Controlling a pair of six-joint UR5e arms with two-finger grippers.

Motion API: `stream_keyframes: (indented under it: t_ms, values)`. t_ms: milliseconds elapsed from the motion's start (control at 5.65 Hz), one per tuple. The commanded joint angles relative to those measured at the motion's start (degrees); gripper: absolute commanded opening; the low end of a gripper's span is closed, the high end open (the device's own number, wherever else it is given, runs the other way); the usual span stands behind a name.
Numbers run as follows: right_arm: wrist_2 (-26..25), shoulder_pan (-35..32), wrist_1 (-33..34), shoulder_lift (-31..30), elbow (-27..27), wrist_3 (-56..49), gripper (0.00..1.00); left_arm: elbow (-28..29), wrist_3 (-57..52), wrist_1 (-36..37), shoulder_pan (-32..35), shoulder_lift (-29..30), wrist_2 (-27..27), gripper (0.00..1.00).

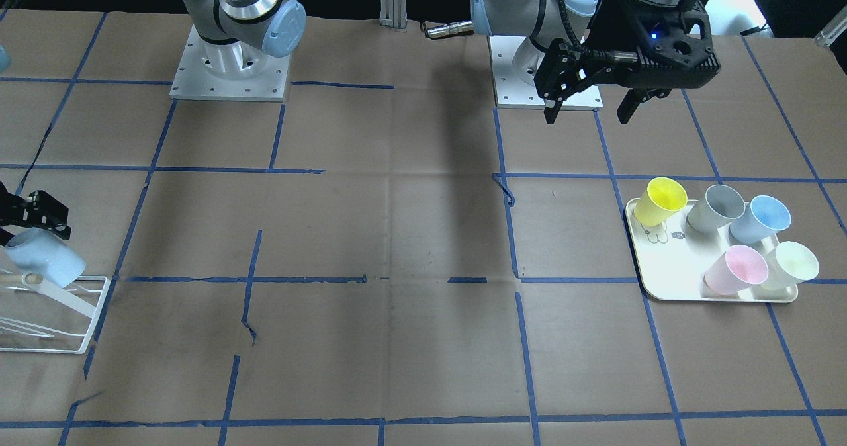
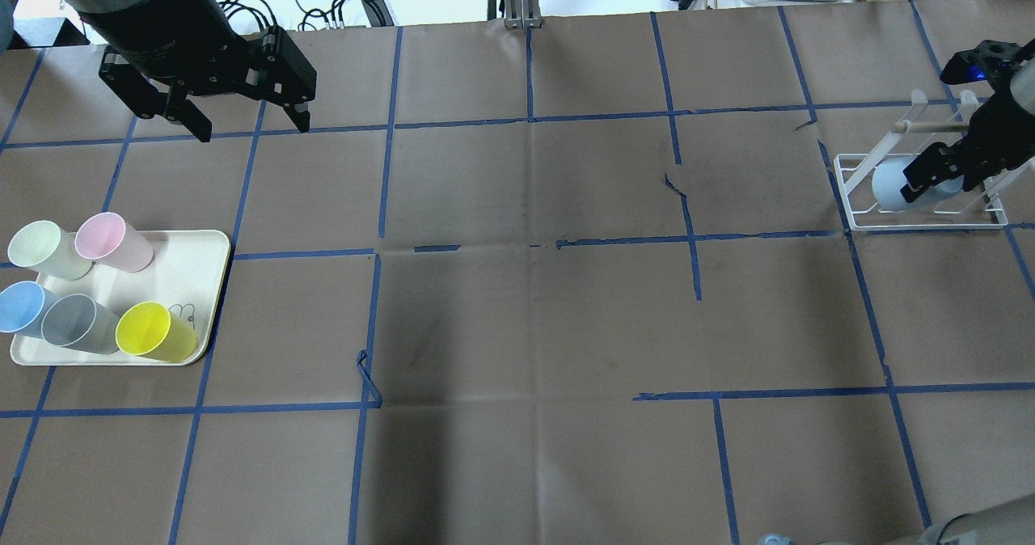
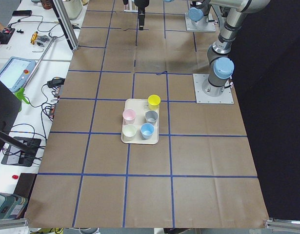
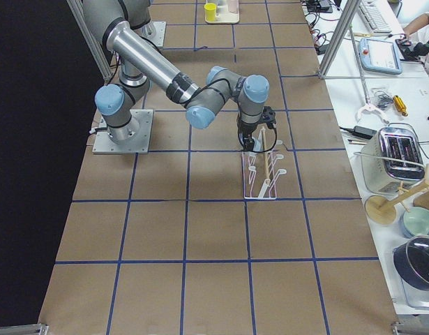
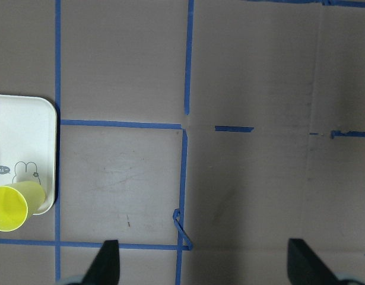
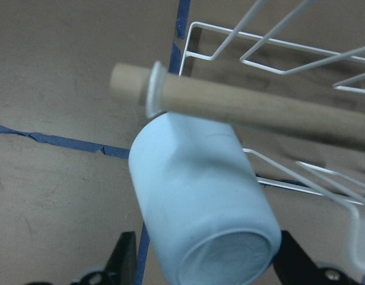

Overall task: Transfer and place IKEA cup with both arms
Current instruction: 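Close the right gripper on the light blue cup's base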

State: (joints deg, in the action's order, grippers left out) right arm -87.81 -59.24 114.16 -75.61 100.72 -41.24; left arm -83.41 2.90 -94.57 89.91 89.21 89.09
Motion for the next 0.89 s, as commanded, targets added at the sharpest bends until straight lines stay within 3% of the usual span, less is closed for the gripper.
stream_keyframes:
  t_ms: [0,354,708]
  values:
    - [0.18,0.00,2.82,-0.06,-0.08,-0.16,0.58,0.00,0.00,0.00,0.00,0.00,-0.06,1.00]
    - [0.27,0.00,2.74,-0.59,-0.35,-0.07,0.33,0.00,0.00,0.00,-0.09,0.00,-0.06,1.00]
    - [-0.08,0.00,1.86,-1.81,-2.00,0.37,0.32,0.00,0.00,-0.18,-0.09,-0.26,0.12,1.00]
